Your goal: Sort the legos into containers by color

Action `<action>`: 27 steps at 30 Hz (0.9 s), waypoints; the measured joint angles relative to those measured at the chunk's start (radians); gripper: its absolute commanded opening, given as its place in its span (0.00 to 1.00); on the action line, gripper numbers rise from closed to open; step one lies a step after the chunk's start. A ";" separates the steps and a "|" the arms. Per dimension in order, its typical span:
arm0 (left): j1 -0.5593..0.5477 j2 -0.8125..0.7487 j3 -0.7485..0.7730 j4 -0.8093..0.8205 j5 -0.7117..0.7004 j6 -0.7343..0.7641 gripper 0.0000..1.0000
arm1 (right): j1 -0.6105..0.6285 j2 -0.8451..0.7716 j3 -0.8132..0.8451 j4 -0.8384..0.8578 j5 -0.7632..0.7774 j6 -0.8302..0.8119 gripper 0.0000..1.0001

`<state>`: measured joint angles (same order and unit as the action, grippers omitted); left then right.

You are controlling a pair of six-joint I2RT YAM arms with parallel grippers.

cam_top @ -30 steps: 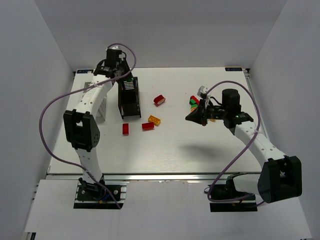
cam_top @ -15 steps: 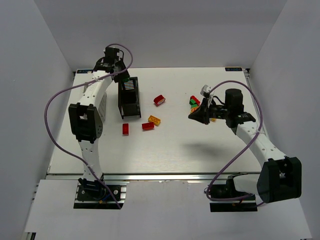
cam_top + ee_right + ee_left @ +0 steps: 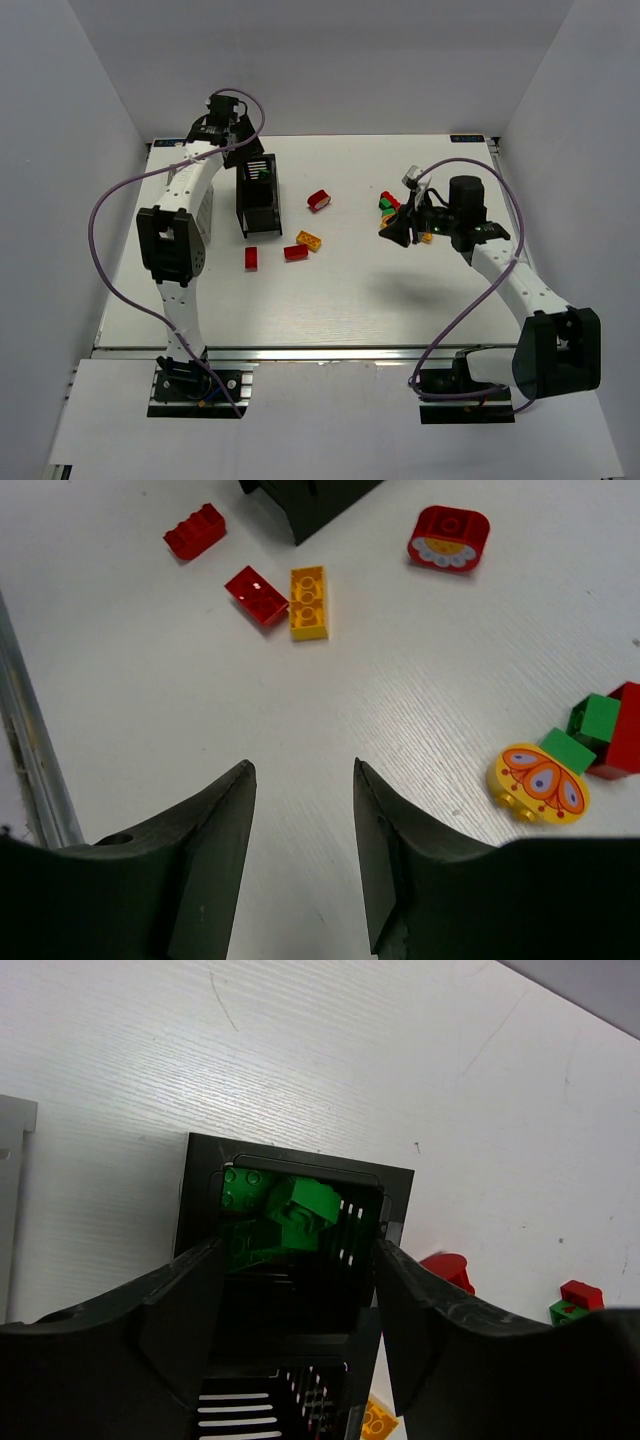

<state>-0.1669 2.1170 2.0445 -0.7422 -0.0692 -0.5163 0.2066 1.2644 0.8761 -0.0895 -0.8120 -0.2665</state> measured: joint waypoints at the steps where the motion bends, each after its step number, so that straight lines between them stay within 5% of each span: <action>1: 0.000 -0.002 -0.001 0.001 0.000 0.000 0.71 | -0.001 0.006 0.006 -0.008 0.017 0.003 0.50; 3: 0.002 -0.013 -0.011 0.003 0.000 0.000 0.68 | -0.002 0.021 0.024 -0.022 0.056 0.014 0.50; 6: 0.003 -0.074 -0.082 0.023 0.002 -0.005 0.52 | -0.003 0.057 0.061 -0.029 0.140 0.044 0.48; 10: 0.005 -0.301 -0.365 0.098 0.030 -0.008 0.39 | -0.004 0.176 0.187 -0.081 0.282 0.078 0.48; 19: 0.008 -0.961 -0.974 0.172 0.089 -0.034 0.71 | -0.005 0.550 0.579 -0.264 0.391 -0.028 0.67; 27: 0.008 -1.229 -1.163 0.033 0.035 -0.028 0.80 | -0.010 0.810 0.822 -0.364 0.436 -0.048 0.58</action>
<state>-0.1589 0.8879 0.8818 -0.7094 -0.0338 -0.5442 0.1967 2.0747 1.6981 -0.4538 -0.3763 -0.3141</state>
